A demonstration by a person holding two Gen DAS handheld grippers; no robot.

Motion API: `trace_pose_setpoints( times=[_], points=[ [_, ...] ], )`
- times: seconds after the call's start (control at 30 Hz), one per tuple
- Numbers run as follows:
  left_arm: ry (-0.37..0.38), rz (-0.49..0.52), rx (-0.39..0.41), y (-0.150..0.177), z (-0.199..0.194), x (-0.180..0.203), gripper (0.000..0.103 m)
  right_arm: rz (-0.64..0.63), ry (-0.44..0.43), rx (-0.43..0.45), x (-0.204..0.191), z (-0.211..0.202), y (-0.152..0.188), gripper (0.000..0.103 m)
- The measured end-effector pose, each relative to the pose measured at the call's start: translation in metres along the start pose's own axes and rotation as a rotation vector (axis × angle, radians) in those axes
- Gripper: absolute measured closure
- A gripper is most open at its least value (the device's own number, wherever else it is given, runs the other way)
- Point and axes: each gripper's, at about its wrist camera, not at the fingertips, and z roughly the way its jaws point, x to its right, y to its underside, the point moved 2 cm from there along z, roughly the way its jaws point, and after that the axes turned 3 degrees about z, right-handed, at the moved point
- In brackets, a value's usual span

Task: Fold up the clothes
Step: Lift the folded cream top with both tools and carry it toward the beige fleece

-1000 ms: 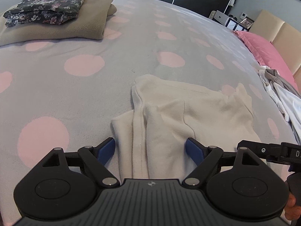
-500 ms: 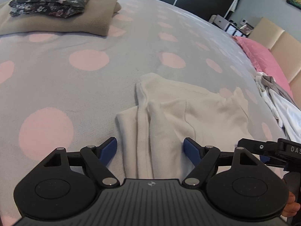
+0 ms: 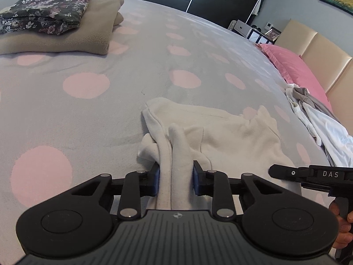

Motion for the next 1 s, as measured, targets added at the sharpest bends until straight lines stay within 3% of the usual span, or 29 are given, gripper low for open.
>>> trace_pose_setpoints(
  times=[0.7, 1.0],
  points=[
    [-0.011, 0.061, 0.182, -0.009, -0.073, 0.014, 0.079, -0.169, -0.074, 0.160, -0.053, -0.053, 0.000, 0.085],
    [-0.034, 0.043, 0.308, -0.021, -0.135, -0.008, 0.080, -0.289, -0.139, 0.227, -0.113, -0.084, 0.006, 0.085]
  ],
)
